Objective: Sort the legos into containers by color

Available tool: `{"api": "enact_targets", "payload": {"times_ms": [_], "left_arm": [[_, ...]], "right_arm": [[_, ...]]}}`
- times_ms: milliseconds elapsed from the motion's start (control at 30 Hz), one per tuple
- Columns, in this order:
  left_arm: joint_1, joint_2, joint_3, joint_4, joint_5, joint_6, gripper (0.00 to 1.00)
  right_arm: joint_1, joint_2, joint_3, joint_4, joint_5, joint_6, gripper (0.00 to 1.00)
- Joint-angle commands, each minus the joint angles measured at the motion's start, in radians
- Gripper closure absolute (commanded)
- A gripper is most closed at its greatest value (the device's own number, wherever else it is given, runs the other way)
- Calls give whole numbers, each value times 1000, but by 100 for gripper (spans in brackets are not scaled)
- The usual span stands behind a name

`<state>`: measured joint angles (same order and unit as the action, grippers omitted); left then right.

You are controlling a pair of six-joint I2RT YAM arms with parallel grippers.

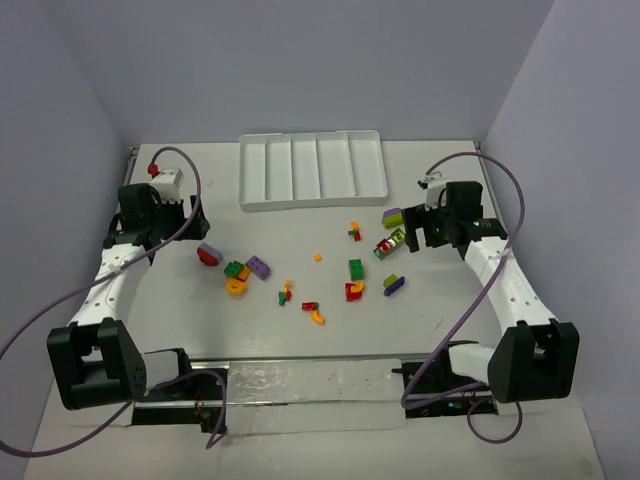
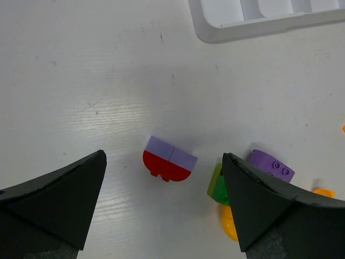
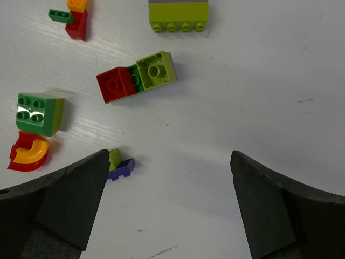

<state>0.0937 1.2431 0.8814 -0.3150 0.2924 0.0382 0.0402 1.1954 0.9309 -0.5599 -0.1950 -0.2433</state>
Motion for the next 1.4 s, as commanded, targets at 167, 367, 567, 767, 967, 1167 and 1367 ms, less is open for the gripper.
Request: {"api": "enact_targets", "payload": {"times_ms": [167,367,567,767,967,1167,1367], "left_arm": [[0,7,32,-3,-16,26,1],[0,12,58,-22,-42,51,1],[0,12,43,-25,-52,44,1],[0,1,9,-7,-54,44,1],[1,13,6,-2,-60,51,1],[1,26,8,1,-55,47,1],[0,35,2,4,-59,48,1]], "right_arm": [[95,21,118,-170,57,-34,0],[234,112,190,-306,134,-34,1],[286,231,237,-393,186,-24,10],[319,319,260,-417,182,4,18],[344,396,270,-391,172,26,22],[350,460,270,-377,152,36,24],[356,498,253,-353,146,44,25]]}}
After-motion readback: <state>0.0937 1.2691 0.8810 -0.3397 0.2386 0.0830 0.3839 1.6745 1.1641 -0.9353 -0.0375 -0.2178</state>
